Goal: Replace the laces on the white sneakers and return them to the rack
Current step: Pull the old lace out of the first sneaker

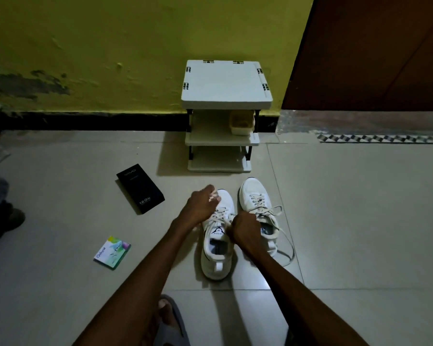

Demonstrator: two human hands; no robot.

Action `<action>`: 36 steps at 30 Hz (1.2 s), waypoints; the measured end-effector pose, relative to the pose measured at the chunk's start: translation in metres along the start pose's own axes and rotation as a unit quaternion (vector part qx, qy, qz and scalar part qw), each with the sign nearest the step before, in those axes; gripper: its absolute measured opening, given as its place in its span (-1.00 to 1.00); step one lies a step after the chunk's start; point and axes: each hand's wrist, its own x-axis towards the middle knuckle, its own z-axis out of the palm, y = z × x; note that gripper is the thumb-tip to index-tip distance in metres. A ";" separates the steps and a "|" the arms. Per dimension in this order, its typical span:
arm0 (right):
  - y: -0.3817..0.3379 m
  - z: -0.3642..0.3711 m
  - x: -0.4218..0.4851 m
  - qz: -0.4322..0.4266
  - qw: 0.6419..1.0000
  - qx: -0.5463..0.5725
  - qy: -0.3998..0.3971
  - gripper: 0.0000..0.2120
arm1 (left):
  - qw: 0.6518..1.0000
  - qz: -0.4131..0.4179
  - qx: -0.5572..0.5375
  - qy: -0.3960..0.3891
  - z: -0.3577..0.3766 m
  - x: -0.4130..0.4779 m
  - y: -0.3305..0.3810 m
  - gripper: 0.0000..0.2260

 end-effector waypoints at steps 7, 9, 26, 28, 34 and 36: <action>0.011 -0.002 0.000 -0.030 0.997 0.075 0.004 -0.73 | 0.959 0.099 0.264 -0.033 0.022 -0.016 0.000 -0.91; 0.012 -0.006 -0.002 -0.029 0.995 0.094 -0.005 -0.67 | 0.998 0.034 0.040 0.034 0.016 -0.010 0.002 -0.90; 0.000 -0.008 -0.006 -0.040 0.999 -0.002 0.003 -0.79 | 0.967 -0.101 0.232 0.041 0.012 -0.017 -0.017 -0.49; 0.000 -0.002 -0.005 -0.066 0.997 -0.026 0.022 -0.74 | 0.979 -0.112 0.168 0.022 0.018 -0.021 -0.017 -0.34; 0.004 0.006 -0.004 -0.081 0.995 -0.011 0.052 -0.84 | 0.990 -0.093 0.106 0.027 0.037 -0.029 -0.020 -0.47; 0.012 0.006 -0.006 -0.047 0.993 0.081 0.067 -0.83 | 0.985 -0.163 -0.036 0.039 0.031 -0.026 -0.037 -0.53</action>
